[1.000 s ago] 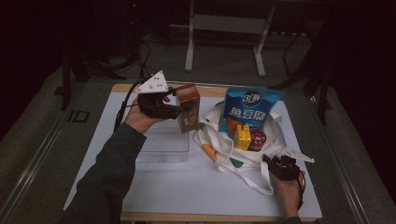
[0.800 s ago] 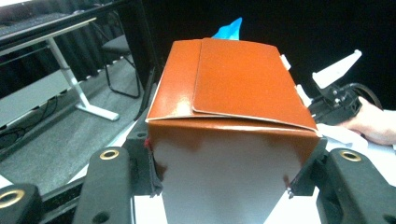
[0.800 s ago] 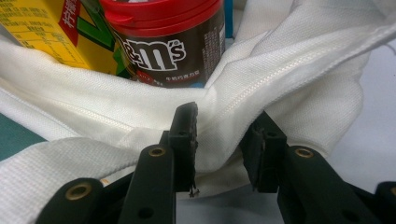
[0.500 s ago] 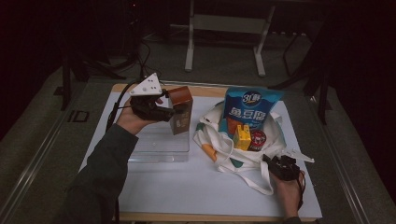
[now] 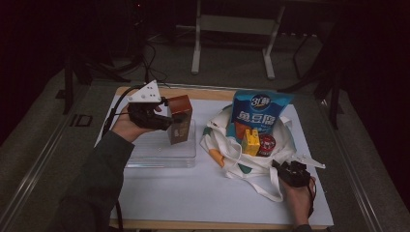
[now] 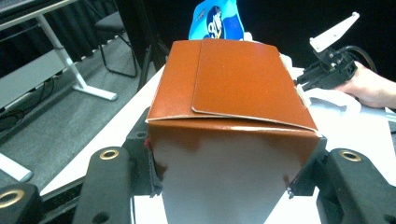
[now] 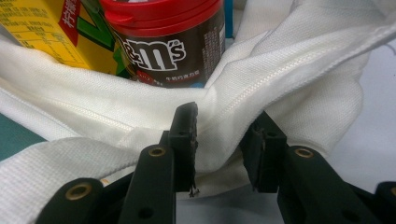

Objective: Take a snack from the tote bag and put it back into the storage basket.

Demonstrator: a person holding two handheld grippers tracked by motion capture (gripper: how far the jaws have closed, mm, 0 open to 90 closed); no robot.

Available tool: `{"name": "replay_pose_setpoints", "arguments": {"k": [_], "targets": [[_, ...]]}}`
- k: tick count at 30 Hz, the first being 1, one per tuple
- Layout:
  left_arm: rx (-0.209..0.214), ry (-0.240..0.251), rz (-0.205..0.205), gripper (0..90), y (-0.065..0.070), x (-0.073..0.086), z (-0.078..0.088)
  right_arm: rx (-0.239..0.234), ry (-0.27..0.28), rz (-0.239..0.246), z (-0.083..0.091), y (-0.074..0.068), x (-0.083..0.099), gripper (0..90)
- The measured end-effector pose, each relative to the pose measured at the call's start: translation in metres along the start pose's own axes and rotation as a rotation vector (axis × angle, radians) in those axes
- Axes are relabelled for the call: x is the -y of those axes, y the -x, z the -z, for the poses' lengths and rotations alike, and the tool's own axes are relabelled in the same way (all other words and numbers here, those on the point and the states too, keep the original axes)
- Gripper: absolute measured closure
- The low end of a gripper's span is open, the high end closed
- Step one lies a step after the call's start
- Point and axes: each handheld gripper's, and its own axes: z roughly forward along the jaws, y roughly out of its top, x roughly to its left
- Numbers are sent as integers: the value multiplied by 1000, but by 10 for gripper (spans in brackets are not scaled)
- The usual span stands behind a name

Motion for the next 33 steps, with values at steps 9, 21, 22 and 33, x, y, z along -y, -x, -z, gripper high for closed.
{"name": "replay_pose_setpoints", "arguments": {"k": [9,21,22,33], "targets": [[12,-25,2,428,0,6,4,-1,1,-1,0,0,0,669],[7,-57,-1,428,0,16,14,1,1,0,0,0,0,669],[8,-59,-1,428,0,16,15,1,1,1,0,0,0,669],[6,-64,0,428,-1,20,23,1,1,1,0,0,0,669]]}}
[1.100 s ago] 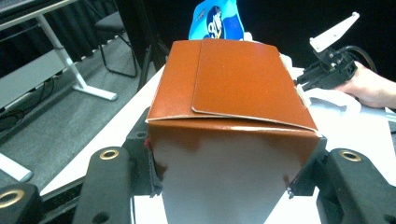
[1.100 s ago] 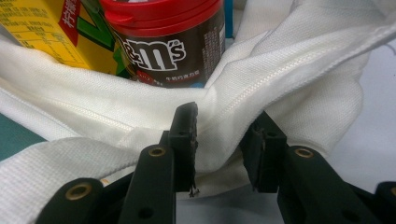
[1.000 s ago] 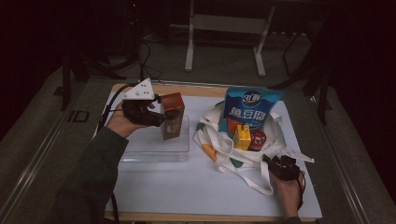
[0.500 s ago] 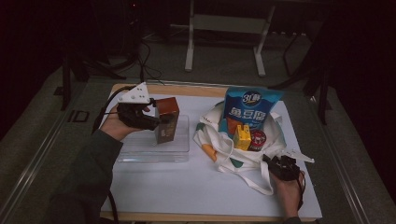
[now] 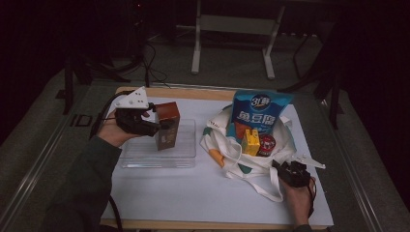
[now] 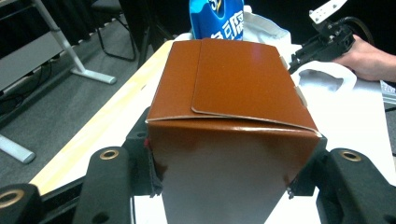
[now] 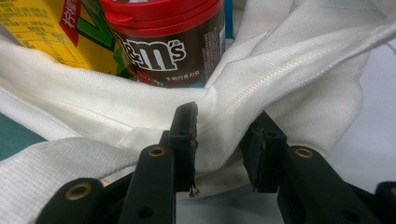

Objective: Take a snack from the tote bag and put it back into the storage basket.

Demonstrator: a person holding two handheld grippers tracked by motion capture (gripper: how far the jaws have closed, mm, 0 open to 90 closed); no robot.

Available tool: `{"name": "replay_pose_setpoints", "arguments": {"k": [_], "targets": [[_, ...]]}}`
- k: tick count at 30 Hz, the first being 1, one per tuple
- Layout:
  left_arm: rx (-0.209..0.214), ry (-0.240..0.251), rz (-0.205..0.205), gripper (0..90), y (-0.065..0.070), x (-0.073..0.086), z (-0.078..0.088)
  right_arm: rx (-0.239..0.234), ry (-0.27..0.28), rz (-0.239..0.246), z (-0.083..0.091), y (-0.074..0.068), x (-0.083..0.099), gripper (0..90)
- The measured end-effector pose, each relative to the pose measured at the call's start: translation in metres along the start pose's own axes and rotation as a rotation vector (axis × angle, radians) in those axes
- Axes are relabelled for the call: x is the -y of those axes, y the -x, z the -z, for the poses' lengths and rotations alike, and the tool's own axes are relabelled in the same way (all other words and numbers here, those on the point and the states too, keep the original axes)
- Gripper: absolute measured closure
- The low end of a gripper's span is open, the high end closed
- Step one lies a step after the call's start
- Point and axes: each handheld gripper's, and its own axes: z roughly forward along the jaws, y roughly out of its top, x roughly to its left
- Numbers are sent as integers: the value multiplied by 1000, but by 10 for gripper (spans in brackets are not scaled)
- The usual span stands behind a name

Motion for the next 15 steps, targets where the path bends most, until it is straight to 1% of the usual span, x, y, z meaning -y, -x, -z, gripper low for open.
{"name": "replay_pose_setpoints", "arguments": {"k": [15], "targets": [[1,-18,7,428,-1,11,10,1,1,2,0,0,0,669]]}}
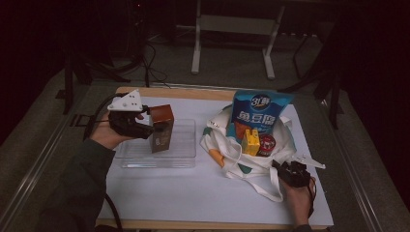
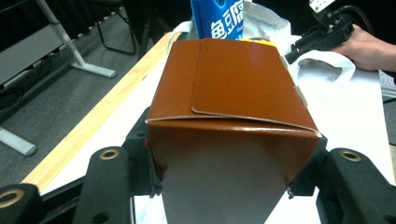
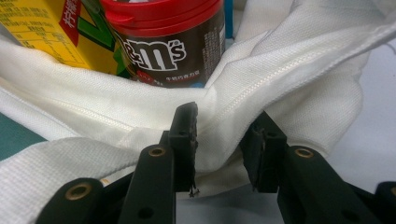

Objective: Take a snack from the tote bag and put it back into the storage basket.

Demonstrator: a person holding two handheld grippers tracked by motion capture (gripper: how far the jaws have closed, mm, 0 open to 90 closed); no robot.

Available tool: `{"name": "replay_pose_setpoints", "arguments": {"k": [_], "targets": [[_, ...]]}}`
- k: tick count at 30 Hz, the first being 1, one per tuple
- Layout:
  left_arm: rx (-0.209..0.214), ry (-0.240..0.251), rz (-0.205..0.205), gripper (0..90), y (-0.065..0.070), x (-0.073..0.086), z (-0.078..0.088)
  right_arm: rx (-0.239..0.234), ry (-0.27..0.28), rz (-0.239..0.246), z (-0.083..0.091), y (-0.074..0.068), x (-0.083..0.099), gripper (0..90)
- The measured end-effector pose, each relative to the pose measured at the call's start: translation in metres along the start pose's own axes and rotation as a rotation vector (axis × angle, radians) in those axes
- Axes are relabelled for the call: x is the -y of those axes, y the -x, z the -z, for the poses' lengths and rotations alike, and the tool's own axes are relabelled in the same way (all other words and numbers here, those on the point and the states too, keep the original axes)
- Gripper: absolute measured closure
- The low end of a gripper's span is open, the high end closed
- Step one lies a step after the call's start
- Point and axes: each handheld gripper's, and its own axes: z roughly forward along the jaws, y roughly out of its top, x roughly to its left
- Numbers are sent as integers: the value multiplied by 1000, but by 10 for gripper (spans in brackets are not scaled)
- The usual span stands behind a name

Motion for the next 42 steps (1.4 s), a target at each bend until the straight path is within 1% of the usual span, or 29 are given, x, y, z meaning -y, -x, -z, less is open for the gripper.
{"name": "replay_pose_setpoints", "arguments": {"k": [9,12,20,22,26,33,37,42], "targets": [[5,-29,-2,428,-1,4,-1,-1,0,-1,0,0,0,669],[6,-31,2,428,-2,6,-1,0,0,1,0,0,0,670],[11,-64,0,427,-3,11,-2,-1,0,-1,0,0,0,669],[11,-64,0,427,-3,11,-2,-1,0,-1,0,0,0,669],[6,-83,0,428,-5,16,-1,-1,1,-1,0,0,0,669],[5,-100,8,427,-7,22,2,0,2,1,0,0,0,669],[3,-120,9,427,-9,25,3,0,2,0,0,0,0,669],[18,-147,6,427,-10,28,1,1,2,2,0,0,0,669]]}}
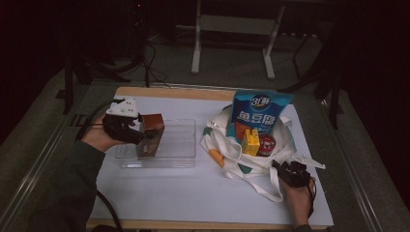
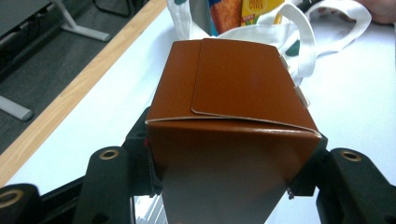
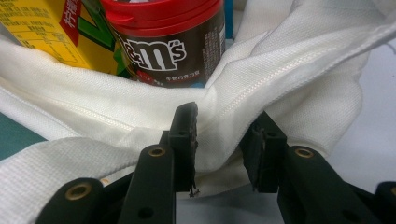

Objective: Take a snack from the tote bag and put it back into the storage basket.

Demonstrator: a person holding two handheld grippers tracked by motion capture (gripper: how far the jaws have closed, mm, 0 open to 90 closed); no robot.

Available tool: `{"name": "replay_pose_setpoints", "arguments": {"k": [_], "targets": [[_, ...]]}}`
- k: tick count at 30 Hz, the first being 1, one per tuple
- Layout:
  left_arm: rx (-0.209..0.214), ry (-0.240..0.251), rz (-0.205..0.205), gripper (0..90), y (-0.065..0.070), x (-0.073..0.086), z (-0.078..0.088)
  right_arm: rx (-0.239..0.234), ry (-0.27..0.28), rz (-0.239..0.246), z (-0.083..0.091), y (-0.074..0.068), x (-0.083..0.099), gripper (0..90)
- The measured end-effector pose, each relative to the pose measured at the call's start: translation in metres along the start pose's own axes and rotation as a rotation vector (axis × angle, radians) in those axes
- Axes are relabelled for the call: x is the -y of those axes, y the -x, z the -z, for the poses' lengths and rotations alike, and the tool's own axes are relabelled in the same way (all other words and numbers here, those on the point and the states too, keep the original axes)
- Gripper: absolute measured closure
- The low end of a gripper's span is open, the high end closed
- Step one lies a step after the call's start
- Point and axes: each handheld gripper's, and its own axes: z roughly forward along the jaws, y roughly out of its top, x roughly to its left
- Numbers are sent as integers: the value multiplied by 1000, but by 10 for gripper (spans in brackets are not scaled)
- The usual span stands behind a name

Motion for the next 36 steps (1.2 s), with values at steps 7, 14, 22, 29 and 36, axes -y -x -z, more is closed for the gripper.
{"name": "replay_pose_setpoints", "arguments": {"k": [7,14,22,29,36], "targets": [[3,-26,-2,427,-1,1,-4,0,0,0,0,0,0,669],[10,-64,-25,427,1,3,-11,1,1,0,0,0,0,668],[28,-89,-38,427,1,4,-19,2,1,3,0,0,0,668],[55,-124,-47,425,0,1,-33,0,0,0,0,0,0,668],[76,-126,-38,421,-1,-3,-40,0,-1,1,0,0,0,668]]}}
